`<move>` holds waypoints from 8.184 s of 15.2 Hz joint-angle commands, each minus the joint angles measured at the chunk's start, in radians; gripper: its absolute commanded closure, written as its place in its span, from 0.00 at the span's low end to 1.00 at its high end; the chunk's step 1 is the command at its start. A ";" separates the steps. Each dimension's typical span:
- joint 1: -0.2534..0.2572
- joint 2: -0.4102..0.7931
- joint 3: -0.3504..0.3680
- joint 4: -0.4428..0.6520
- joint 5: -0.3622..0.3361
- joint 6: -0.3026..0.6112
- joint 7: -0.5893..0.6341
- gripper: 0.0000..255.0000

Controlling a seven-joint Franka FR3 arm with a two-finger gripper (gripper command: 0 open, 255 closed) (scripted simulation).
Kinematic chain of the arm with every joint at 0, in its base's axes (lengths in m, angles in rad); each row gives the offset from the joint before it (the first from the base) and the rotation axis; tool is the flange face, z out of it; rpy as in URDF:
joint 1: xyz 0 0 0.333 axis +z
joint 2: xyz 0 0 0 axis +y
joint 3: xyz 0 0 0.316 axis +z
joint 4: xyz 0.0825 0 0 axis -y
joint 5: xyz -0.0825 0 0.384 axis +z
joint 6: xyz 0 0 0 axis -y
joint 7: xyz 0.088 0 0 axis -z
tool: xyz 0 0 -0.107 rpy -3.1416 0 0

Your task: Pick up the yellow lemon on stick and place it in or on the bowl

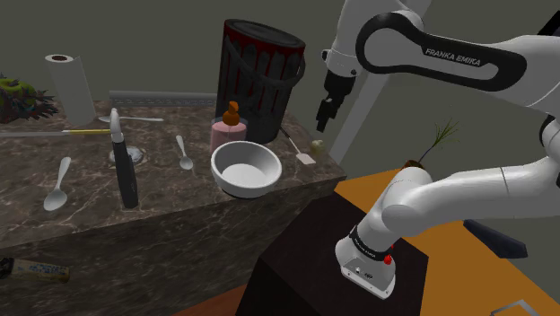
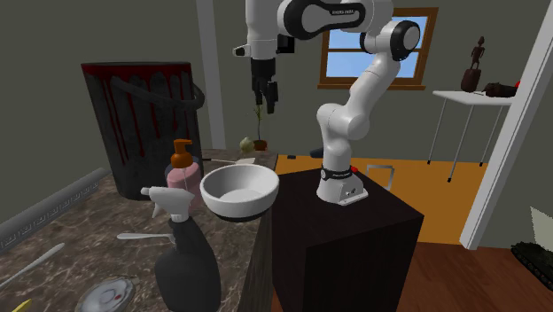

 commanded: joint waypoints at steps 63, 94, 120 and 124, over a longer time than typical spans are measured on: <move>-0.178 0.052 -0.406 -0.546 -0.147 0.751 -0.535 0.00; -0.163 -0.100 -0.345 -0.376 -0.097 0.432 -0.528 1.00; 0.030 0.074 -0.014 -0.134 0.133 0.360 -0.191 1.00; 0.062 0.170 0.063 -0.061 0.166 0.385 -0.103 1.00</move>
